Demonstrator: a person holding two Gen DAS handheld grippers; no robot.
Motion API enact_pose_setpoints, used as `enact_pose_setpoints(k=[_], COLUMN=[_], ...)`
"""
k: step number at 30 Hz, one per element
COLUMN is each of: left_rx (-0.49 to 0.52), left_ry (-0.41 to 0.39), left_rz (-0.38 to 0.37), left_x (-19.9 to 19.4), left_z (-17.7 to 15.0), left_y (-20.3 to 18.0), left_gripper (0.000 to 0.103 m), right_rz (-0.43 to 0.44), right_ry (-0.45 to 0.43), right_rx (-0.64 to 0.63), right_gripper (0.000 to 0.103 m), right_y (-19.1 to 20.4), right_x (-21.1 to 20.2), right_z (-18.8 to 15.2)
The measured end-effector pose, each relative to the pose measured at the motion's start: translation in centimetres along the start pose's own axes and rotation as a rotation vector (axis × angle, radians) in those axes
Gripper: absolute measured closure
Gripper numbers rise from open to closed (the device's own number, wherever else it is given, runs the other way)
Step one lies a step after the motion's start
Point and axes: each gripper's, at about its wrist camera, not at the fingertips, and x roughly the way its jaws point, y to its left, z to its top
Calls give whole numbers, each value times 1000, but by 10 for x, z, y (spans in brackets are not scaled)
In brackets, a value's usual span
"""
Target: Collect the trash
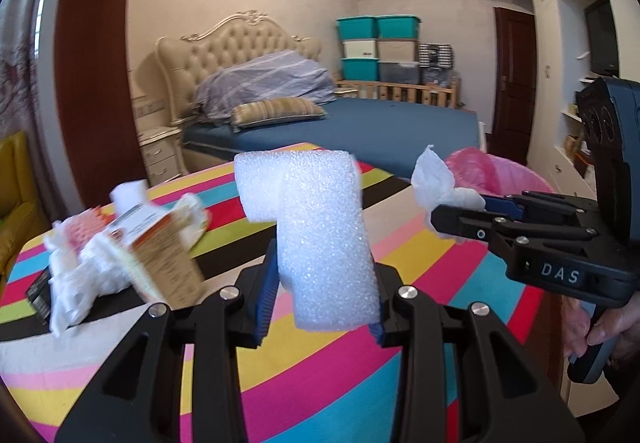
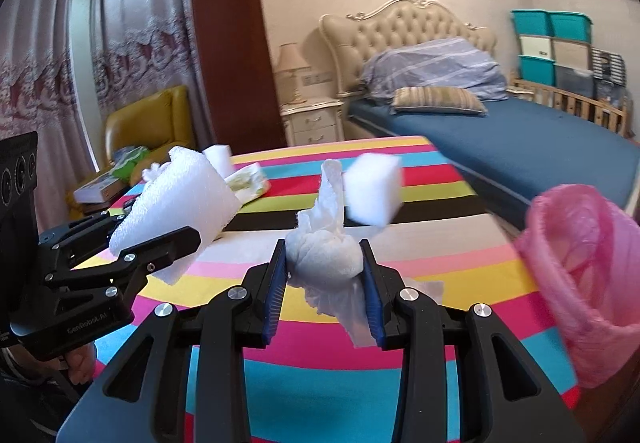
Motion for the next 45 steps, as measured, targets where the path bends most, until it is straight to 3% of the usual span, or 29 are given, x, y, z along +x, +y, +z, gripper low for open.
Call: enact_pose_setpoints(k=[9,23,28,36,37,38,39,40,45], left_rx=[31,109,110,85,84,82,78,70,14], left_ry=[-7,-5,16,65,72,78,85,88,52], left_rz=[-115,-349,-430,-491,-489,-487,-485,-473,-380], left_x=[34,102,135,195,205,210,217,222,222], left_z=[23,76,93,110,112,112,114,115,120], left_y=[-47,-141,-178,-222,-227,-226,-227,-227,-196], left_gripper=[67,66,66,66,64,55,39,34,14], right_rz=[-122,-338,-379,-390,-384,-380,-372,-368,-371], right_ry=[-37,-61,-58,-69,-78,-82,-85,-92,-109], right_rx=[24,98,128,164,171,175,183,192,232], right_gripper=[68,68,68,65,63,61,48,38,37], right_y=[-50,-162,-204,-254,-261,-263,-269,-272,-281], right_x=[-31,-77,-77,-69,-67,-66,-64,-63,-65], right_z=[0,-13,-12,-8,-7,-8,-9,-9,-10])
